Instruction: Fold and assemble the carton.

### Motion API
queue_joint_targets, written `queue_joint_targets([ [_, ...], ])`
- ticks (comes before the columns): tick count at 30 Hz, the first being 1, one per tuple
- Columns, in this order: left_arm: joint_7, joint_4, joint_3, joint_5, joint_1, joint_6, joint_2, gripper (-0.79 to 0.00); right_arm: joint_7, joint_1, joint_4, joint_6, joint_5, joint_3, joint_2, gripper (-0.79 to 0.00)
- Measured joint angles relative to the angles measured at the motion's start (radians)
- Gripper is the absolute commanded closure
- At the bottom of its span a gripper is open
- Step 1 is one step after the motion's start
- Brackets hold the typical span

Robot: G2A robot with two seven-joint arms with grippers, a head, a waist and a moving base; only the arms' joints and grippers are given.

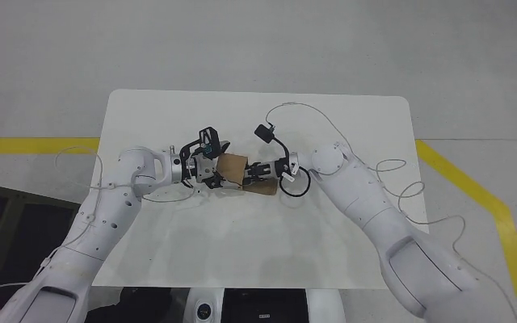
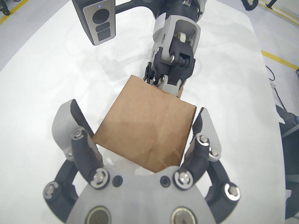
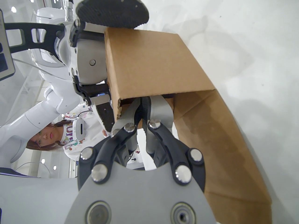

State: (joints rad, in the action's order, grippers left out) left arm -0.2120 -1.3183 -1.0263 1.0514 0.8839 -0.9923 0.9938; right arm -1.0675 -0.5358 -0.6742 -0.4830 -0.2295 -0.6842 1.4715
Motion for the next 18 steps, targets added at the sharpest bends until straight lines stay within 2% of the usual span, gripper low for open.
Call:
queue_joint_targets([
  [4, 0.0, 0.002, -0.001, 0.0, 0.0, -0.002, 0.0, -0.785, -0.005, 0.001, 0.011, -0.005, 0.009, -0.015, -0.006, 0.0],
  [10, -0.001, 0.004, -0.003, 0.0, 0.001, -0.002, 0.0, -0.785, 0.006, -0.019, -0.032, 0.019, 0.056, -0.065, -0.042, 0.0],
  [16, 0.003, -0.001, -0.007, 0.003, 0.004, 0.001, -0.001, -0.785, 0.0, -0.084, -0.186, 0.127, 0.163, -0.166, -0.117, -0.003],
  [18, 0.004, -0.002, -0.008, 0.002, 0.006, 0.002, -0.001, -0.785, -0.038, -0.132, -0.278, 0.201, 0.204, -0.211, -0.149, -0.058],
])
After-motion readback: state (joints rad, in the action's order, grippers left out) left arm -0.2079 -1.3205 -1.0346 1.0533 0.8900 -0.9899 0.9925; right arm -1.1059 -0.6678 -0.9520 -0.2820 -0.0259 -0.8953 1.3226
